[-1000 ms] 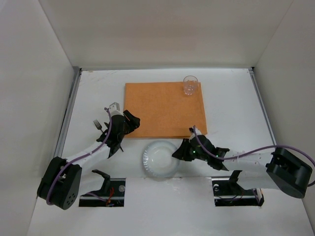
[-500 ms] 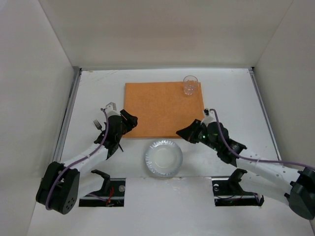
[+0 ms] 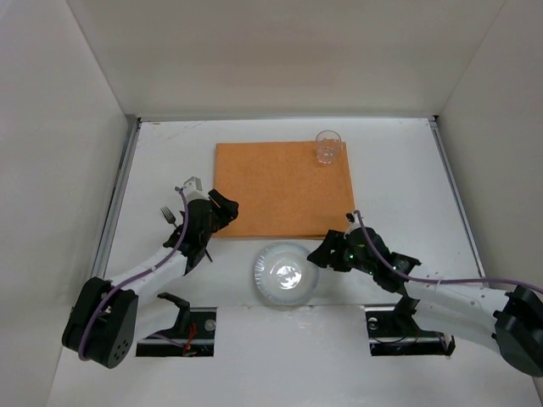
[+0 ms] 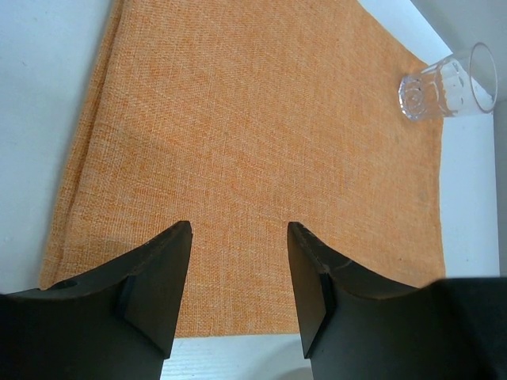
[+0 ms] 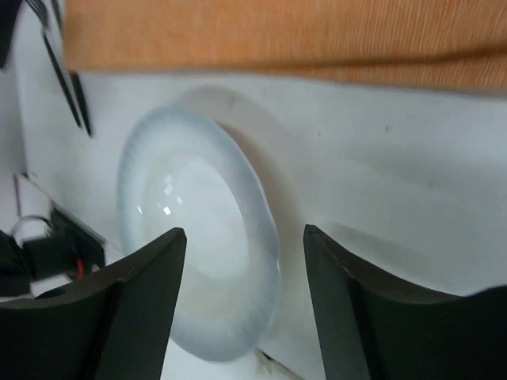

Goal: Set the dinner table for one person

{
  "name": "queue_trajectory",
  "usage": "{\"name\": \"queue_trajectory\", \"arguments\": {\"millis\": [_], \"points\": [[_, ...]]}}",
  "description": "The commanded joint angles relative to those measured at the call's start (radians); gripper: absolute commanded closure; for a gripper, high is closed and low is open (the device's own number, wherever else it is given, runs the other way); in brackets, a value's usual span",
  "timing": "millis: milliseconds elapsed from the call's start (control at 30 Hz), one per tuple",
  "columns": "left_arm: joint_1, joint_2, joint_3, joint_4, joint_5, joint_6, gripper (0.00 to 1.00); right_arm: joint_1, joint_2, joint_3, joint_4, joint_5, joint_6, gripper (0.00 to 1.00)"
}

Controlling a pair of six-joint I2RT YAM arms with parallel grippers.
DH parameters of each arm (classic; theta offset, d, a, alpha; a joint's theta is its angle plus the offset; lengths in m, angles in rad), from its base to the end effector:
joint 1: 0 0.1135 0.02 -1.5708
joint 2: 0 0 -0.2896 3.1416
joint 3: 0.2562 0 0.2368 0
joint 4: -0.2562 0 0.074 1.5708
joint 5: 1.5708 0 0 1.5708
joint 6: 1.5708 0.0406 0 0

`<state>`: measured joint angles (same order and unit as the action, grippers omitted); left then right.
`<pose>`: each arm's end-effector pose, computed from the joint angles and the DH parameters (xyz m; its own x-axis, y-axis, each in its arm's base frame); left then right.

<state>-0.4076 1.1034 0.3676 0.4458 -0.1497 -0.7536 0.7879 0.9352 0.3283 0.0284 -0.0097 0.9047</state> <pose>0.1943 -0.0773 0.2301 -0.3699 -0.5773 -0.7280 0.0105 0.7809 -0.6246 0.1171 0.1182 0.2025 -0.8001 0.3105 -0.5132 -0.1383 0.7370 0.6616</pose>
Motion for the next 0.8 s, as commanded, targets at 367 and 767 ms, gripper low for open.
{"name": "queue_trajectory", "arguments": {"millis": [367, 767], "points": [[-0.006, 0.003, -0.004, 0.042, -0.001, -0.009, 0.51, 0.090, 0.237, 0.025, 0.103, -0.061, 0.005, 0.81], [0.022, -0.030, -0.013, 0.031, 0.012, -0.013, 0.51, 0.018, -0.118, 0.049, 0.033, -0.091, 0.048, 0.94]]}}
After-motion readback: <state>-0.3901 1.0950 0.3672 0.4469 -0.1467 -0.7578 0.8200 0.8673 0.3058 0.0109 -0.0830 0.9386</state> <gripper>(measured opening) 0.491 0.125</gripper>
